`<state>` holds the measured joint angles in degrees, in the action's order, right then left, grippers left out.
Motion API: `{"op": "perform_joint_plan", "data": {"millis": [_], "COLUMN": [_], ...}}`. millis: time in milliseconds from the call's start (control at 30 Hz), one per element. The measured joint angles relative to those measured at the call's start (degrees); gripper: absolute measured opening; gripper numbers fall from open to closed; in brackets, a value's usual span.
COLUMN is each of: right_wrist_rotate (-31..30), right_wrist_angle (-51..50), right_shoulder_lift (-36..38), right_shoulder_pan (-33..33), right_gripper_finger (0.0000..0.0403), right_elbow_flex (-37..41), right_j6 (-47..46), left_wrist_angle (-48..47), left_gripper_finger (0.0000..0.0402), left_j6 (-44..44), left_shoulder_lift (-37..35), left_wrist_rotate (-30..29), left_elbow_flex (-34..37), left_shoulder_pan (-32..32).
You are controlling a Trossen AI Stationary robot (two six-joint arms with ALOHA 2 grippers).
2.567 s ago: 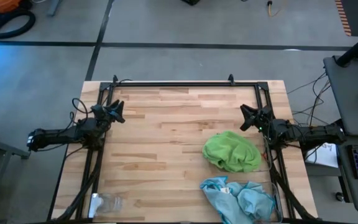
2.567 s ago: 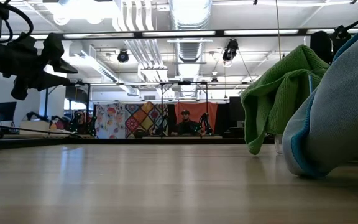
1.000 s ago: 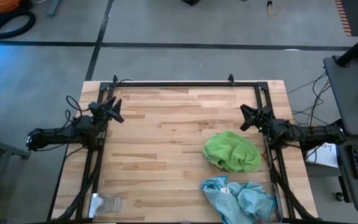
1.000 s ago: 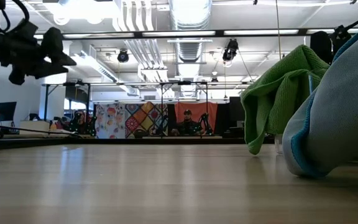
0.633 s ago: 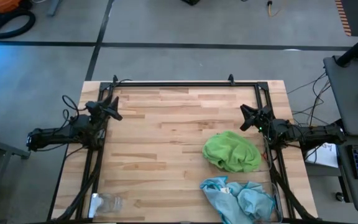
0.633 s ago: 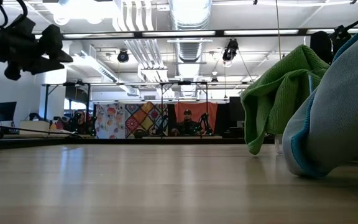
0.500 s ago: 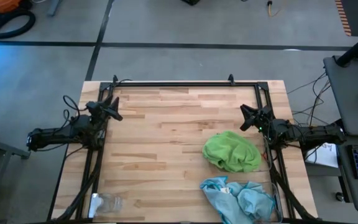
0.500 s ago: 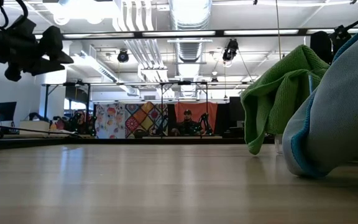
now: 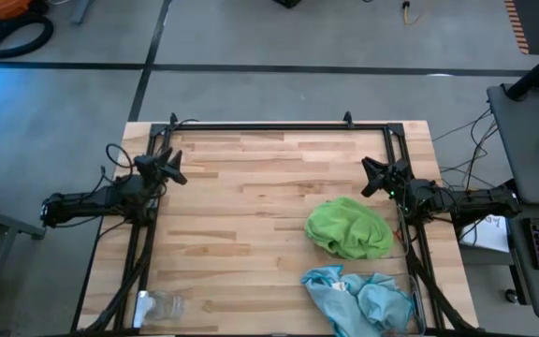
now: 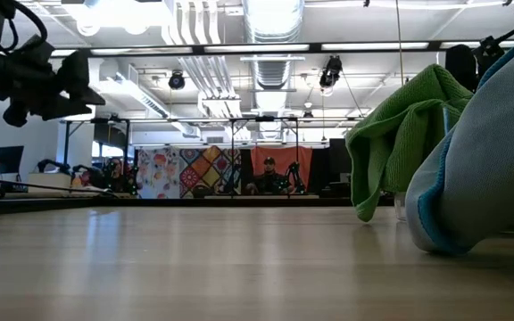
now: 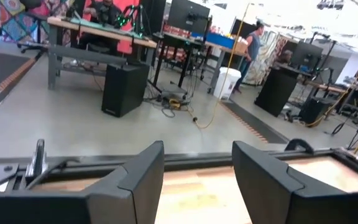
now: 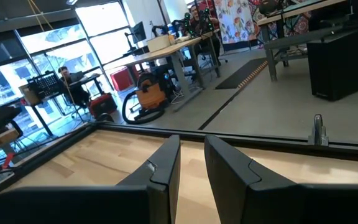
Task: Sort microfiber towel by color & place in baskets
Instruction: Return to Home Position
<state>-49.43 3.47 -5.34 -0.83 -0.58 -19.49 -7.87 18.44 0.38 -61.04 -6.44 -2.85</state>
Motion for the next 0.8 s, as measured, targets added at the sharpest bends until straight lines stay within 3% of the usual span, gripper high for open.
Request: {"op": "perform_joint_plan", "data": {"millis": [300, 800], "right_wrist_rotate": [0.0, 0.0], "right_wrist_angle": [0.0, 0.0], "right_shoulder_lift": [0.0, 0.0], "right_shoulder_pan": [-0.01, -0.01], "right_gripper_finger": [0.0068, 0.0068], "right_elbow_flex": [-0.01, 0.0], "right_j6": [0.0, 0.0], "left_wrist_angle": [-5.28, -5.14], "left_gripper_finger": [0.0174, 0.0174], "left_j6": [4.13, 4.13], "left_shoulder_lift": [0.0, 0.0], "left_wrist_rotate": [0.07, 0.11], "left_elbow_flex": [0.2, 0.11], "left_shoulder_pan": [0.0, 0.0]}}
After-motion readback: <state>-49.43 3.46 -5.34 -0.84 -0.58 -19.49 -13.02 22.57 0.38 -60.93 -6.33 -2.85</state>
